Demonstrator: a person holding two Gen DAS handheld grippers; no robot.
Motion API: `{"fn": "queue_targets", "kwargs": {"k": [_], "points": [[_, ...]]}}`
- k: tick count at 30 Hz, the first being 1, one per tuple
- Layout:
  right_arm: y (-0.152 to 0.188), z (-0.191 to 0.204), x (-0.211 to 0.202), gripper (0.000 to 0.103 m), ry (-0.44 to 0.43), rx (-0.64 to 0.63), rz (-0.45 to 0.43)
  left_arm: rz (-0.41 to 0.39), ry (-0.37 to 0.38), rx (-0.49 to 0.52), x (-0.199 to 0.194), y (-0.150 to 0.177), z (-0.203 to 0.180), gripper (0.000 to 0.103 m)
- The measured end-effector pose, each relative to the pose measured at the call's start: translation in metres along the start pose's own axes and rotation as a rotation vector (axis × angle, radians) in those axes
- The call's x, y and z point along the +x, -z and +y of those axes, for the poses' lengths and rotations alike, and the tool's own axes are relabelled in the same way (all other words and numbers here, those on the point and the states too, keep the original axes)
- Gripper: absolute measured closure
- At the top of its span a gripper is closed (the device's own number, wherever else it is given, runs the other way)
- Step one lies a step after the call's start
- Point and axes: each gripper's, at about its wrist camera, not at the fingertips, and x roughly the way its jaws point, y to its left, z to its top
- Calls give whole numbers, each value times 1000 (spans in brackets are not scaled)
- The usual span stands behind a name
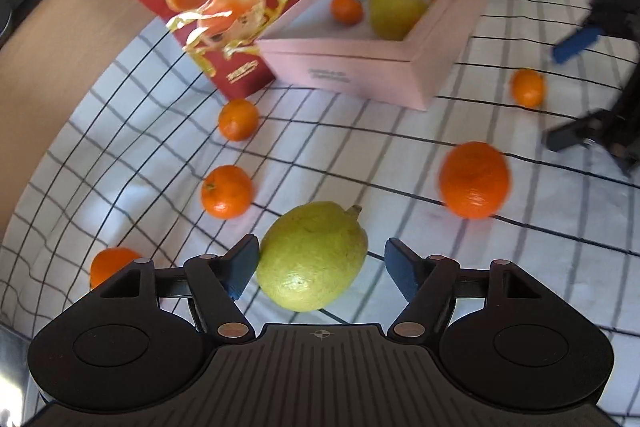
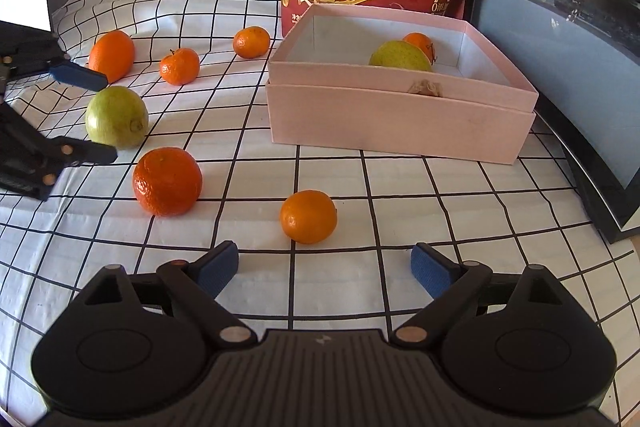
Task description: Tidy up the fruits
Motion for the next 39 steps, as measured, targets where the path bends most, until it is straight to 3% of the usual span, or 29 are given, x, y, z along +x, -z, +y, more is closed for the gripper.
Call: {"fn": "queue_targets", "kwargs": {"k": [6,12,15,20,24,26,28,35,39], "points": [[1,0,0,9,-1,-1,1,7,16,-163,18,1,28,28],[6,0,-2,8,-4,-3,-14,14,74,-420,26,5,60,34],[7,0,-3,3,-6,1,-13,11,87,-497,28,9,67,34],[11,2,-5,0,3,11,-18,12,72,-523,32,6,67,33],[8,2,-4,0,2,13,-2,51,61,-481,43,-2,64,33],[8,1,-3,0,0,11,-2,113,87,-439,54,-4,63,35],[9,1,-4,0,-3,7,-7,113,116,-440,56,-2,66,38],[12,1,-6,0,-15,-9,-26,103,143,-555,51,7,73,40],[11,1,-6,0,-20,-15,-25,48,146,-667,29,21,69,41]]}}
